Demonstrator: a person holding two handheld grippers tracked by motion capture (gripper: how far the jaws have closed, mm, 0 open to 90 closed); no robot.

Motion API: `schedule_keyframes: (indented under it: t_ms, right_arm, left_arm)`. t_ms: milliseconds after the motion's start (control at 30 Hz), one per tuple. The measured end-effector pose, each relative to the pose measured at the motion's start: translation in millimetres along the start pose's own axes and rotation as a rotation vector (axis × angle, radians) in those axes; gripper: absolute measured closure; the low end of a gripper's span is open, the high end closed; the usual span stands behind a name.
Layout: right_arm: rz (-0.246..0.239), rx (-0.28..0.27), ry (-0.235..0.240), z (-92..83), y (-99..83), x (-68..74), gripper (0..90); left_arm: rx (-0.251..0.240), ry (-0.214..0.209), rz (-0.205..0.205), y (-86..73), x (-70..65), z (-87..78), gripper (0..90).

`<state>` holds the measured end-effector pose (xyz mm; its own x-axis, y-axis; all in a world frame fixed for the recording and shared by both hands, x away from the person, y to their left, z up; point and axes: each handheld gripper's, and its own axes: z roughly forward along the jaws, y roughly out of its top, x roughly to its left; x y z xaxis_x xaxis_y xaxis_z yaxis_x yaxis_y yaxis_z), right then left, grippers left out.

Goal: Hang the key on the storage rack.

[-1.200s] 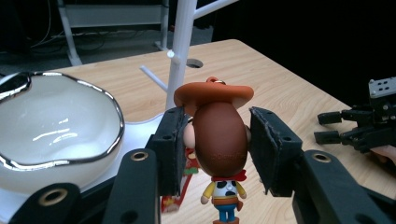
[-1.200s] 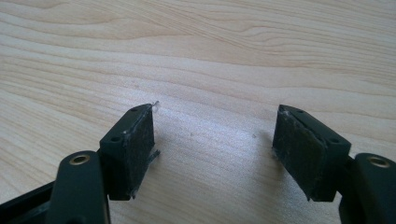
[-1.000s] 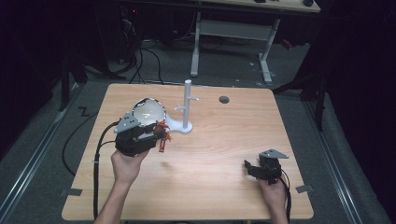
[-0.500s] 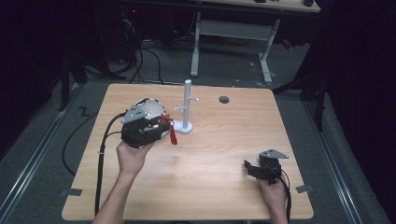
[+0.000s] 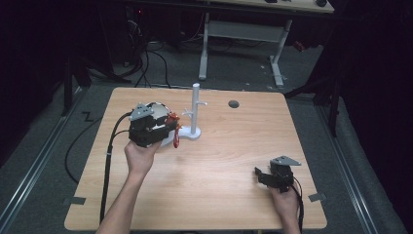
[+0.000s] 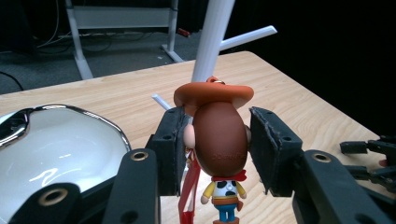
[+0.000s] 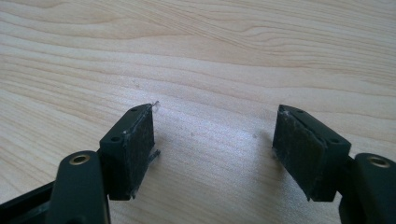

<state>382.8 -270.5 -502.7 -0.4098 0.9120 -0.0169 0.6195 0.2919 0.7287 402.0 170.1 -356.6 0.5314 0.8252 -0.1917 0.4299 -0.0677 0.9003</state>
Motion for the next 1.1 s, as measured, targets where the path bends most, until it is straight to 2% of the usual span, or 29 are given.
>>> schedule_keyframes:
  t_ms: [300, 367, 800, 1100]
  right_arm:
    - [0.000, 0.000, 0.000, 0.0, 0.0, -0.1, 29.7]
    - [-0.001, 0.000, 0.001, 0.0, 0.0, -0.1, 29.7]
    - [0.000, 0.000, 0.000, -0.1, 0.0, 0.1, 29.7]
    - [-0.001, 0.000, 0.000, -0.1, 0.0, 0.0, 29.7]
  left_arm:
    - [0.006, 0.019, 0.003, 7.3, 3.1, 11.0, 57.2]
    - [0.008, 0.023, -0.012, 7.0, 6.9, 14.6, 57.2]
    - [0.009, 0.020, -0.030, 6.8, 11.0, 20.8, 57.2]
    - [0.009, 0.012, -0.012, 14.5, 4.8, 27.9, 57.2]
